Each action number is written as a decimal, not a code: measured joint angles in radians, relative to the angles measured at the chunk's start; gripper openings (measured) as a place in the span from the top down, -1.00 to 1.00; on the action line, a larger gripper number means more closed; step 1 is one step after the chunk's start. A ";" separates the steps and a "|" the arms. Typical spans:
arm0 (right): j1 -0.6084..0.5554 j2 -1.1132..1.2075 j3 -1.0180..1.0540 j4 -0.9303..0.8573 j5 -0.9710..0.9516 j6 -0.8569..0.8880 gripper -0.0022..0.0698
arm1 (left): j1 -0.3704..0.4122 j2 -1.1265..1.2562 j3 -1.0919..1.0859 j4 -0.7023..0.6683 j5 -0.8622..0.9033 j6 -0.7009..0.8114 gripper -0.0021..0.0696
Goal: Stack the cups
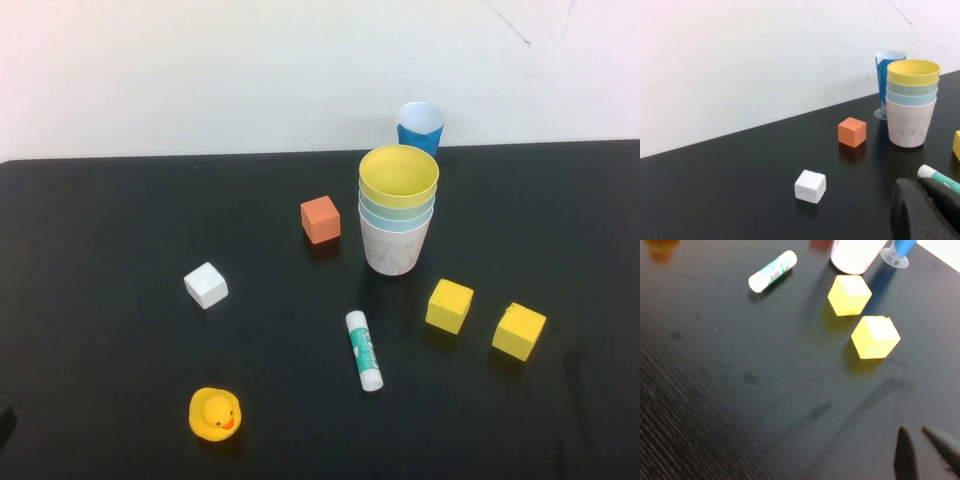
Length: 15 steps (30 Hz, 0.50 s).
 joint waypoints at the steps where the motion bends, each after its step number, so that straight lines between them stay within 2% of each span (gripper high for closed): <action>1: 0.000 0.000 0.000 0.000 -0.001 0.000 0.94 | 0.000 0.000 0.006 0.000 -0.002 0.000 0.94; 3: 0.000 0.000 0.000 0.000 -0.001 0.000 0.94 | 0.000 0.000 0.026 -0.031 0.001 0.000 0.94; 8: 0.000 0.000 0.000 0.003 -0.001 0.000 0.94 | 0.042 -0.025 0.087 -0.230 0.012 -0.006 0.94; 12: 0.000 0.000 0.000 0.003 -0.001 0.000 0.94 | 0.165 -0.094 0.152 -0.245 0.015 -0.081 0.94; 15: 0.000 0.000 0.000 0.005 -0.002 0.000 0.94 | 0.253 -0.107 0.195 -0.252 0.008 -0.072 0.94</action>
